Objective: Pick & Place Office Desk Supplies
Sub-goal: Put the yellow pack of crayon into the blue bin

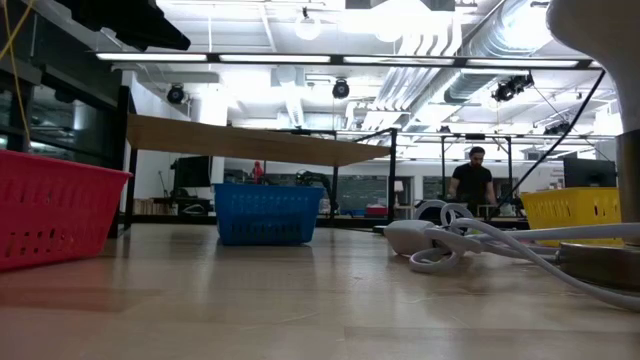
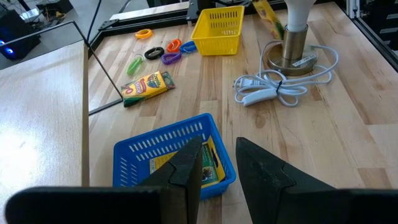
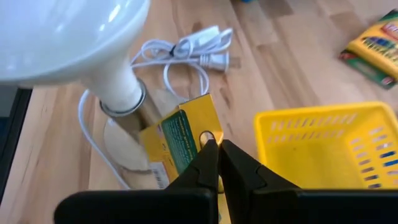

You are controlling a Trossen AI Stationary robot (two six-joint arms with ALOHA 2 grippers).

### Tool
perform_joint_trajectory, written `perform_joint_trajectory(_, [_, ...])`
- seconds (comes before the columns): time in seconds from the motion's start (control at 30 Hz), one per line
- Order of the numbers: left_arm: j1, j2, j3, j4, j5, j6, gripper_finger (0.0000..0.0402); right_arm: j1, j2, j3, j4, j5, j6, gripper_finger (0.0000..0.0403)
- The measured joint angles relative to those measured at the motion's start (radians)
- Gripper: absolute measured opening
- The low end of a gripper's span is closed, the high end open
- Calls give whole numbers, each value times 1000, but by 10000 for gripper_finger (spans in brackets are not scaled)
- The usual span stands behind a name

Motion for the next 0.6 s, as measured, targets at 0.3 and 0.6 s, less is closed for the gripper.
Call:
perform_joint_trajectory(0.3, [0,0,0,0,0,0,92,-11,-66,0,-40,59,0,3])
perform_joint_trajectory(0.6, [0,0,0,0,0,0,92,-11,-118,0,-47,128,0,3])
